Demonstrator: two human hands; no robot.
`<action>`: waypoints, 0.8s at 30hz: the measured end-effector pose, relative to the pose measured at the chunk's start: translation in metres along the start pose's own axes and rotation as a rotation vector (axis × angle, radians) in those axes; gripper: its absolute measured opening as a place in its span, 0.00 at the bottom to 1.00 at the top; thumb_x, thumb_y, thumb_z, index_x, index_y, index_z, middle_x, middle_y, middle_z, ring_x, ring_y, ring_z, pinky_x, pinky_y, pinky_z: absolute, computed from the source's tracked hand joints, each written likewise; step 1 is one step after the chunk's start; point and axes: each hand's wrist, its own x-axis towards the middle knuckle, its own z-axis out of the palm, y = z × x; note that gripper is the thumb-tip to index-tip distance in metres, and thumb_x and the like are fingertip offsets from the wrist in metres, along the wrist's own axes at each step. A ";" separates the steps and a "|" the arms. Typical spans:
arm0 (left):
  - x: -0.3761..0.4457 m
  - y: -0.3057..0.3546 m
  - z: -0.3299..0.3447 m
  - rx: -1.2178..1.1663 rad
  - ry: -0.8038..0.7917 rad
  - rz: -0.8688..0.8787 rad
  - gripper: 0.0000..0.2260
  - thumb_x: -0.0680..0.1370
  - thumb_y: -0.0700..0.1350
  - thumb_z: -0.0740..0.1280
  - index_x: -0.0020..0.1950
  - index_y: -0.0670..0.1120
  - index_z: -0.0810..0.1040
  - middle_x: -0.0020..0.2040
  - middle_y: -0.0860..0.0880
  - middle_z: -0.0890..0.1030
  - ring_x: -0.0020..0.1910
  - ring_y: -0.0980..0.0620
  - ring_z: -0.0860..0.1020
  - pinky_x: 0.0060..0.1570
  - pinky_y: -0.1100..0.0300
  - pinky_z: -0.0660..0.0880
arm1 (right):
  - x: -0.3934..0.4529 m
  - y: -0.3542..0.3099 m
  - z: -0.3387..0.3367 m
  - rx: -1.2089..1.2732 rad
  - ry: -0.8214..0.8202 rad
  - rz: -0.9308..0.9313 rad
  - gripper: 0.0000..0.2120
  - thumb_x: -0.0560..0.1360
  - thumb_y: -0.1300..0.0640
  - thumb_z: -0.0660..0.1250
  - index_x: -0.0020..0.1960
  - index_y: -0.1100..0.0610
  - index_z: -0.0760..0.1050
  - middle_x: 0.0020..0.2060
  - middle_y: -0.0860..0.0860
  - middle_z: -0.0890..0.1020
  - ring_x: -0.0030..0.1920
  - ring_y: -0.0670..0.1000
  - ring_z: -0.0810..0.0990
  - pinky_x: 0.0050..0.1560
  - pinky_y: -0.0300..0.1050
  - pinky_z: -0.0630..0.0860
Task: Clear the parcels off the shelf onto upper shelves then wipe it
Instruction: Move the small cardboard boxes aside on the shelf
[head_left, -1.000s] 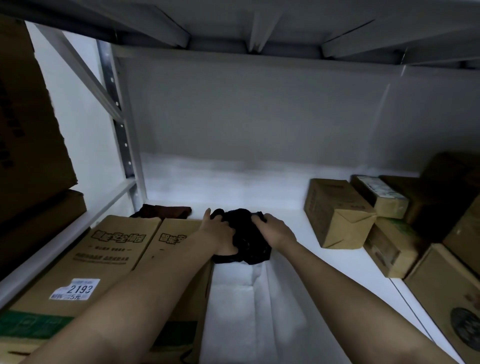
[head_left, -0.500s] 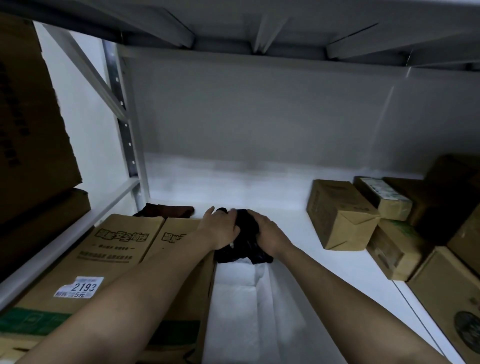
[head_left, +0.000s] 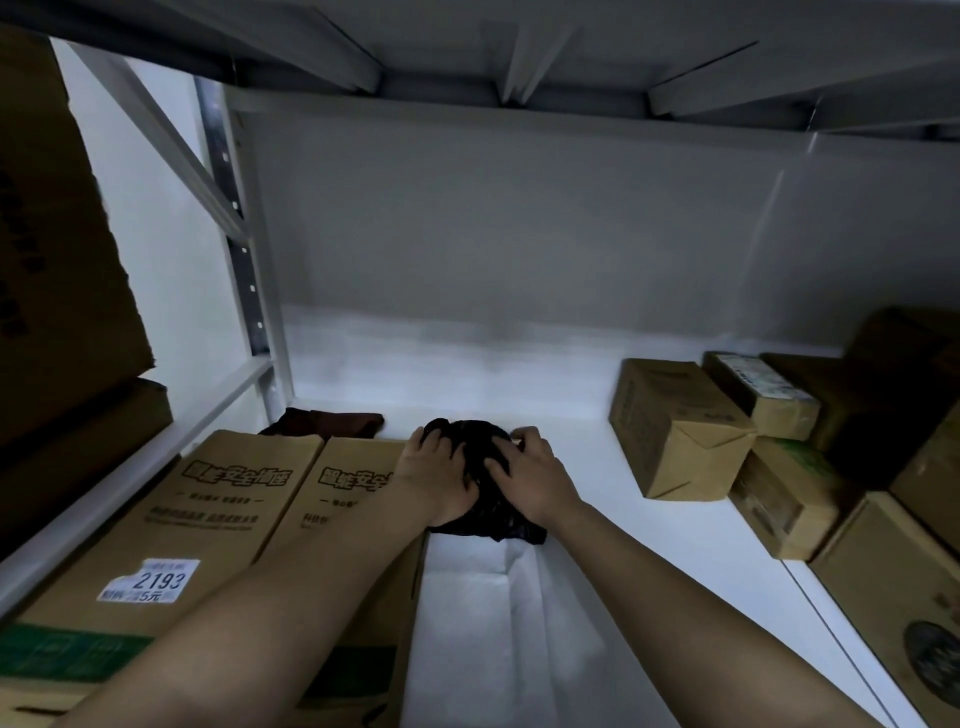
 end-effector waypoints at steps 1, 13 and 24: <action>0.000 0.003 -0.001 0.034 0.014 0.016 0.28 0.81 0.56 0.46 0.78 0.43 0.52 0.75 0.43 0.59 0.75 0.45 0.53 0.75 0.49 0.44 | 0.000 0.000 0.001 -0.023 -0.012 -0.015 0.23 0.82 0.48 0.52 0.75 0.52 0.61 0.75 0.53 0.57 0.72 0.55 0.59 0.69 0.49 0.63; 0.002 0.010 0.005 0.008 -0.024 0.063 0.25 0.82 0.53 0.46 0.77 0.44 0.56 0.75 0.42 0.59 0.74 0.44 0.57 0.74 0.47 0.44 | 0.003 0.000 0.002 -0.233 -0.174 -0.121 0.20 0.84 0.52 0.48 0.75 0.50 0.63 0.75 0.48 0.61 0.76 0.52 0.53 0.69 0.49 0.61; 0.005 -0.003 -0.019 -0.316 0.025 0.032 0.17 0.79 0.46 0.59 0.66 0.43 0.69 0.61 0.44 0.76 0.60 0.45 0.74 0.61 0.52 0.68 | -0.001 -0.009 -0.013 -0.008 -0.039 -0.051 0.21 0.82 0.55 0.49 0.74 0.51 0.63 0.71 0.51 0.69 0.72 0.53 0.62 0.67 0.50 0.64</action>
